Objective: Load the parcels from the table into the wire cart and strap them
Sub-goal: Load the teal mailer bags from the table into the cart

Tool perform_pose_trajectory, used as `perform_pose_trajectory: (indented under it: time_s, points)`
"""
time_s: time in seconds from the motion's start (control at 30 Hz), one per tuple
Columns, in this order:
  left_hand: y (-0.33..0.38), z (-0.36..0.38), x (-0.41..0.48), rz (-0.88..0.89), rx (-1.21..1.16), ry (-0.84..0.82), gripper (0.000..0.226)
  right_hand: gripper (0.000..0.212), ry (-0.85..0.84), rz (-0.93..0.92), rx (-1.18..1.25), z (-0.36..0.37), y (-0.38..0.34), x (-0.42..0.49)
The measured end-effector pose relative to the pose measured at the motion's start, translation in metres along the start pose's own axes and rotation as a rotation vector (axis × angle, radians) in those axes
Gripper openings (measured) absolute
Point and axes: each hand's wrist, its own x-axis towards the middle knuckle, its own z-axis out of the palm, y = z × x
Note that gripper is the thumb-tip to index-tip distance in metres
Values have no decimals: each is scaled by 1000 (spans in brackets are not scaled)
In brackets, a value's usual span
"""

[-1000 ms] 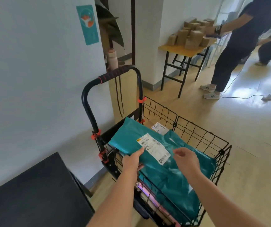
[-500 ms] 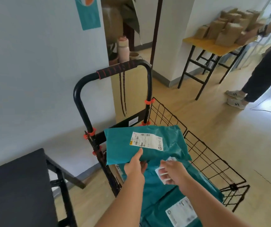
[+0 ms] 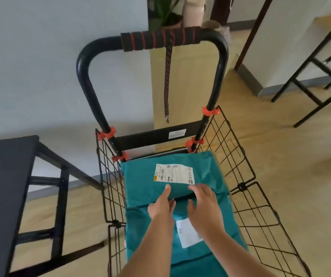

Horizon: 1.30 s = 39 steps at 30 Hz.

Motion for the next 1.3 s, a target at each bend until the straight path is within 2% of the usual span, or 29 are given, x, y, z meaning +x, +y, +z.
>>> perform_pose_trajectory:
  time_s: [0.13, 0.27, 0.3, 0.4, 0.47, 0.57, 0.63, 0.7, 0.9, 1.3]
  points:
    - [-10, 7, 20, -7, 9, 26, 41, 60, -91, -109, -221, 9, 11, 23]
    - [-14, 4, 32, -21, 46, 96, 27, 70, -293, -73, -344, 19, 22, 37]
    - [-15, 1, 32, 3, 117, 131, 24, 69, -318, -57, -369, 22, 24, 38]
    - [-16, -9, 25, 258, 678, 282, 34, 69, -338, -26, -407, 28, 25, 38]
    - [-14, -16, 18, 536, 894, 321, 24, 66, -311, -44, -404, 29, 25, 40]
    - [-6, -21, 24, 953, 1393, 239, 16, 60, -286, -77, -393, 28, 24, 44]
    - [1, -19, 36, 1068, 1667, 120, 34, 61, -299, -74, -399, 29, 26, 46]
    - [7, -13, 39, 1021, 1738, 54, 37, 62, -318, -49, -406, 30, 28, 49]
    - [15, -8, 34, 897, 1768, 60, 38, 58, -350, -14, -442, 32, 20, 49]
    - [19, -12, 1, 894, 1839, 75, 46, 44, -269, -100, -410, 5, -4, 40]
